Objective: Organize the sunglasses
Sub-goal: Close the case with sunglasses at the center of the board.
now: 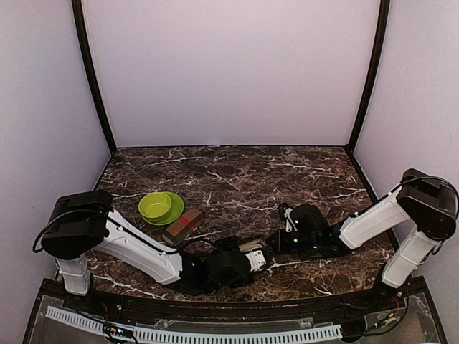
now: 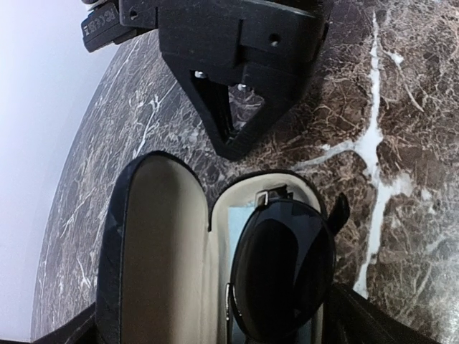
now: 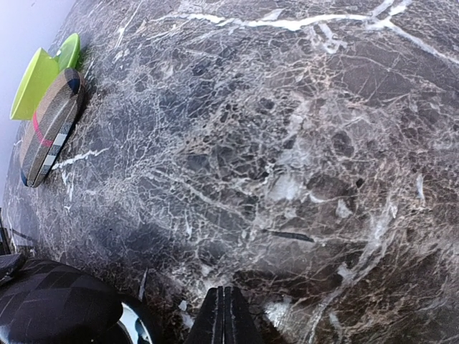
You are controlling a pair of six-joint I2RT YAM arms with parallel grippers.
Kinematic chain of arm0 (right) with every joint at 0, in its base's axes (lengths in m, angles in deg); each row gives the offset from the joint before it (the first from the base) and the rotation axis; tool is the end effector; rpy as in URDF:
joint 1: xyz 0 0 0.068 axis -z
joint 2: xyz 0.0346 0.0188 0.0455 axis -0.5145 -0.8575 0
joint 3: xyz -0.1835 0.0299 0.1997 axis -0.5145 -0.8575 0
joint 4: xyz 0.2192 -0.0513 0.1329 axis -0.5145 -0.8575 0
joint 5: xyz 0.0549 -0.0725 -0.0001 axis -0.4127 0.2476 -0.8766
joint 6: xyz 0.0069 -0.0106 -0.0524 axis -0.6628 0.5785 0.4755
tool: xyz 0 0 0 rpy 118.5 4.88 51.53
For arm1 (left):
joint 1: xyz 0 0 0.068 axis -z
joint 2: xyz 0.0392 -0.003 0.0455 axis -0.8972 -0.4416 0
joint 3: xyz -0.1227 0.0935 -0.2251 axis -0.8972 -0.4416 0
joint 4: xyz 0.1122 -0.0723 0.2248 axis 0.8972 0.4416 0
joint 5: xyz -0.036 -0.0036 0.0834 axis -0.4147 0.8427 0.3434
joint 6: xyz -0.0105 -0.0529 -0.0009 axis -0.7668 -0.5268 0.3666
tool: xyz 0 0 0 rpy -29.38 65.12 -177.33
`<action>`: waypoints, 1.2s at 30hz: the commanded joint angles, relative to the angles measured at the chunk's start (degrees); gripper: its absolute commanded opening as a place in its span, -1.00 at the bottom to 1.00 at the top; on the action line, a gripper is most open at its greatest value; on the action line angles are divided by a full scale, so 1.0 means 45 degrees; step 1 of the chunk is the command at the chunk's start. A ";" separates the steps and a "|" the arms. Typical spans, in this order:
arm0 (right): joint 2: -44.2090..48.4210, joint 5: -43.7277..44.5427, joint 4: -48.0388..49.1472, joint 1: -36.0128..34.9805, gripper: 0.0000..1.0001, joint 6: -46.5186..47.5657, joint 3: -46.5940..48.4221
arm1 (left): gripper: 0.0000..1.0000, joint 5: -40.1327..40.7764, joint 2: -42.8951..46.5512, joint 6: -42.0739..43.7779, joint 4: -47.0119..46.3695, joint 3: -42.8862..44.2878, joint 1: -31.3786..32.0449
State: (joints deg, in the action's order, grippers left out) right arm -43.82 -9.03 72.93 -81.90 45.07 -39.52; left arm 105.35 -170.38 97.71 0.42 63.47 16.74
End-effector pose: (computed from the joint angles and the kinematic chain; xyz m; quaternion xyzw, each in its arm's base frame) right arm 0.1736 0.2140 0.1105 -0.0531 0.9017 0.3174 0.2887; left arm 0.0843 -0.3725 0.1217 0.5384 0.6697 0.0280 0.5108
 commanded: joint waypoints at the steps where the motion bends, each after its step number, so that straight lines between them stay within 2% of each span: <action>1: 0.0271 0.0127 0.0190 0.0089 -0.93 -0.0036 -0.0302 | 0.98 -0.1717 -0.0427 0.0329 0.2143 -0.0613 0.0209; 5: 0.0269 0.0127 0.0333 0.0088 -0.93 -0.0036 -0.0365 | 0.91 -0.1460 -0.0427 0.0233 0.2228 -0.0622 0.0209; 13: 0.0061 0.0127 0.0585 0.0087 -0.93 -0.0036 -0.0372 | 0.37 -0.1341 -0.0427 0.0185 0.2357 -0.0653 0.0209; 18: 0.0000 0.0127 0.0592 0.0099 -0.93 -0.0036 -0.0311 | 0.27 -0.1351 -0.0408 0.0169 0.2200 -0.0686 0.0205; 20: 0.0057 0.0127 0.0538 0.0089 -0.93 -0.0036 -0.0310 | 0.34 -0.1312 -0.0392 0.0135 0.2157 -0.0723 0.0209; 26: 0.0133 0.0127 0.0449 0.0088 -0.93 -0.0036 -0.0330 | 0.80 -0.1039 0.0209 0.0048 0.1758 -0.1141 0.0209; 29: 0.0229 0.0127 0.0302 0.0088 -0.93 -0.0036 -0.0355 | 0.92 -0.1069 0.0398 0.0003 0.1780 -0.1160 0.0209; 33: 0.0867 0.0127 -0.0276 0.0089 -0.93 -0.0036 -0.0515 | 0.97 -0.1332 0.0608 -0.0227 0.1941 -0.1249 0.0209; 35: 0.1230 -0.2801 -0.0852 0.0088 -0.97 0.0346 -0.0498 | 0.98 -0.1766 0.0833 -0.0452 0.2177 -0.1309 0.0209; 36: 0.1393 -0.2880 -0.1115 0.0079 -0.96 0.0449 -0.0470 | 0.98 -0.1994 0.0968 -0.0632 0.2269 -0.1342 0.0200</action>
State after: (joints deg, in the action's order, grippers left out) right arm -41.15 -11.94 71.93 -81.82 45.35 -41.29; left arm 102.99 -167.19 96.45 0.59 60.33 17.33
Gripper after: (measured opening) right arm 0.021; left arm 0.988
